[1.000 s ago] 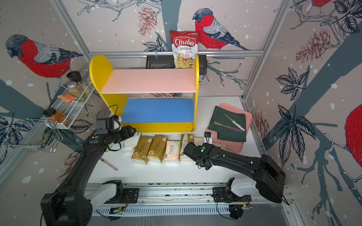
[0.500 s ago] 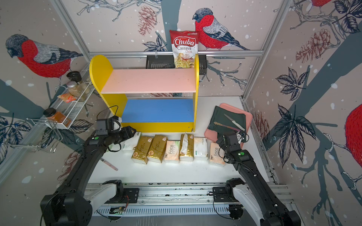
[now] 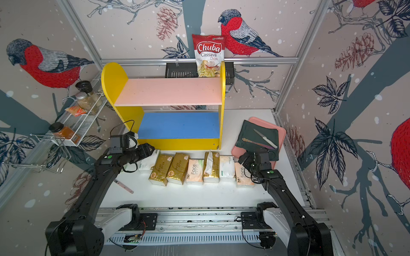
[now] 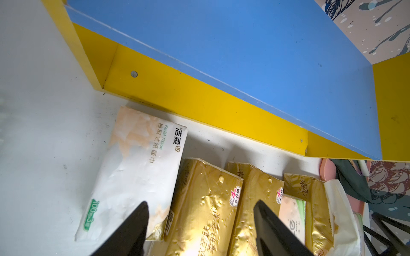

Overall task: Remove the tissue boxes from the shelf
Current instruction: Adjust the box of tissues at the center of the board, then reset both arms

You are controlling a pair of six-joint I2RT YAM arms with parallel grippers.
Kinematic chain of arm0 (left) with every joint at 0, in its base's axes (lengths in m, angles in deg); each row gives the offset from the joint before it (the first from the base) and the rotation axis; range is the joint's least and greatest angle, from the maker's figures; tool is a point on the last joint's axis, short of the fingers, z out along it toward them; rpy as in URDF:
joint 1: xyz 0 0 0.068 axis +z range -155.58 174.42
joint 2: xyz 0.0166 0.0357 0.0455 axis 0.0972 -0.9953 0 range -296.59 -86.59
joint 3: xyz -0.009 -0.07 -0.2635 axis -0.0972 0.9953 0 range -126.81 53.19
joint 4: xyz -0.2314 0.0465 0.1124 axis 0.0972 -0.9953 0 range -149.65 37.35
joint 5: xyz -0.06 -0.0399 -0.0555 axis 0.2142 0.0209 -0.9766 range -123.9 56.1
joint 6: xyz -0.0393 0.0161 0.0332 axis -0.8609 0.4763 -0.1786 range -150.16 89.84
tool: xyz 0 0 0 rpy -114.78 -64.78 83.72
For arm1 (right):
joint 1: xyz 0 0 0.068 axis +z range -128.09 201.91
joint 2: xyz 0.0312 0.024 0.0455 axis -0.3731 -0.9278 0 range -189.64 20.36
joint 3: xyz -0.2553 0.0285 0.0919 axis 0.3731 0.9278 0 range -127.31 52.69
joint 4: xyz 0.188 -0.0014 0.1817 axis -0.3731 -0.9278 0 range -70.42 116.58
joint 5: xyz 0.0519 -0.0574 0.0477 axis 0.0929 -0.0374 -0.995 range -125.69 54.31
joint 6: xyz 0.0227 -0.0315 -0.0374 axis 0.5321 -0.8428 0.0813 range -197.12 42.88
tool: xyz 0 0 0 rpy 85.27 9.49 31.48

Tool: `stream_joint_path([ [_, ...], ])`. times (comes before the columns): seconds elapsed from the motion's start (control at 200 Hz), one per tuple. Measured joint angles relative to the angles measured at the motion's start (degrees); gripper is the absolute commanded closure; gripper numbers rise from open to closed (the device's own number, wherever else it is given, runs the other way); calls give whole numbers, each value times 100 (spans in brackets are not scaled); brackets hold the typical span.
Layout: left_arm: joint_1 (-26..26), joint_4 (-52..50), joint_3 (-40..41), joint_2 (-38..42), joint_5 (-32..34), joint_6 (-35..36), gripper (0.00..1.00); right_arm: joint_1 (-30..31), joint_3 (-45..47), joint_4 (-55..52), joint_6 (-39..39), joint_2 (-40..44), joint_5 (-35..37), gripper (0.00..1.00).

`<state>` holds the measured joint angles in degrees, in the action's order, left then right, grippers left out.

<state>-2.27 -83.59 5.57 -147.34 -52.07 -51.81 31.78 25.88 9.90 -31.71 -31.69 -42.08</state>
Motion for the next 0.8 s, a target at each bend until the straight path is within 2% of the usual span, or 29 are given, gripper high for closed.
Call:
stream_joint_path([
  [0.055,0,-4,-7,2,31,2,20,0,-92,-17,-2,79,4,0],
  [0.135,-2,-7,-28,11,37,7,3,0,-299,-72,-48,175,101,0],
  [0.31,-2,4,-273,-61,109,-57,2,-2,-935,-232,-428,85,509,0],
  [0.49,-4,446,-372,-157,608,-138,2,-15,-1211,131,-811,-295,1102,0],
  [0.625,-7,1261,-63,-31,1453,-251,3,-15,-699,1088,-1128,-354,1832,0],
  [0.8,-28,2865,1145,415,2293,96,2,-138,160,2319,-1569,-452,2830,0],
])
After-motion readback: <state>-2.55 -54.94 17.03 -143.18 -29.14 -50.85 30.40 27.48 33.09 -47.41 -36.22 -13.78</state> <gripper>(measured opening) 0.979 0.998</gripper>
